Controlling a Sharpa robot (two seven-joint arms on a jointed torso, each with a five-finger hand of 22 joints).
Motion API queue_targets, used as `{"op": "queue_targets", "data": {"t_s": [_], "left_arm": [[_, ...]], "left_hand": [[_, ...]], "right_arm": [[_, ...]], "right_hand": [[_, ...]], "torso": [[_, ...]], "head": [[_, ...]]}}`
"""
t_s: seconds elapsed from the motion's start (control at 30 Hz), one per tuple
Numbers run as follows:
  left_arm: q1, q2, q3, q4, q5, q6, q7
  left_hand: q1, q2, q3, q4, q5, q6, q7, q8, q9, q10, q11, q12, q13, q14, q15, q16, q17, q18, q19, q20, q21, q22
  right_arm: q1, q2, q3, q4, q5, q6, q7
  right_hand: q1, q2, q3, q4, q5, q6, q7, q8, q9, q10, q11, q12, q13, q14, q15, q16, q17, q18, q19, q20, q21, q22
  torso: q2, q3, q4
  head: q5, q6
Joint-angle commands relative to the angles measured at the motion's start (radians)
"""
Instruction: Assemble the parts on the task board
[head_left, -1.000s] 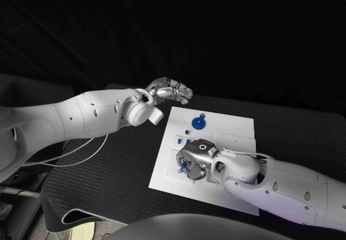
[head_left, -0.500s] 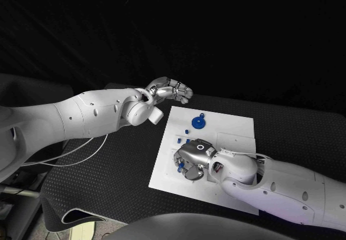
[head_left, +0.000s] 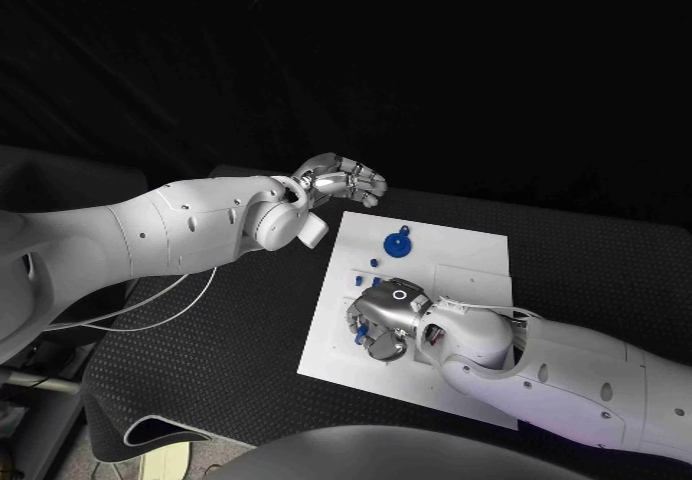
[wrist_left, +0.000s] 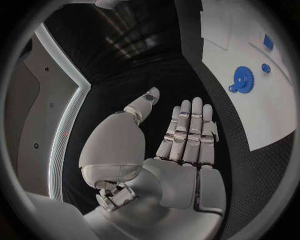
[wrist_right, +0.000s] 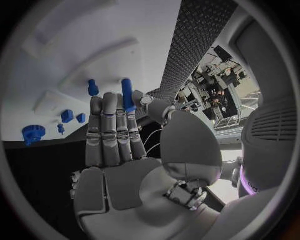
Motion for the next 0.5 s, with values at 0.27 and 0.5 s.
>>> {"op": "queue_targets", "data": {"t_s": [0.27,0.5], "left_arm": [[0.0,0.001,0.0,0.003,0.005,0.015,0.01],[0.0,0.001,0.0,0.004,0.005,0.015,0.01]], "left_hand": [[0.011,0.0,0.0,0.005,0.002,-0.006,0.005,0.006,-0.002,0.009,0.001,0.0,-0.002,0.002,-0.003,-0.006,0.001,0.008,0.007,0.0,-0.007,0.01],[0.011,0.0,0.0,0.005,0.002,-0.006,0.005,0.006,-0.002,0.009,0.001,0.0,-0.002,0.002,-0.003,-0.006,0.001,0.008,0.007,0.0,-0.008,0.01]], "right_arm": [[-0.001,-0.006,-0.004,0.0,-0.014,0.033,-0.005],[-0.001,-0.001,-0.005,-0.005,-0.059,0.03,-0.026]], "right_hand": [[0.004,0.015,0.006,0.0,0.007,0.005,-0.001,0.007,0.002,0.006,0.002,0.003,0.028,0.001,-0.007,0.004,0.002,0.013,0.006,-0.003,0.005,0.021],[0.004,0.016,0.006,-0.001,0.007,0.005,-0.001,0.007,0.002,0.006,0.002,0.003,0.029,0.001,-0.007,0.004,0.002,0.013,0.006,-0.003,0.005,0.021]], "torso": [[-0.001,0.0004,-0.0002],[0.0,0.0008,-0.0007]], "head": [[0.001,-0.003],[0.002,-0.003]]}}
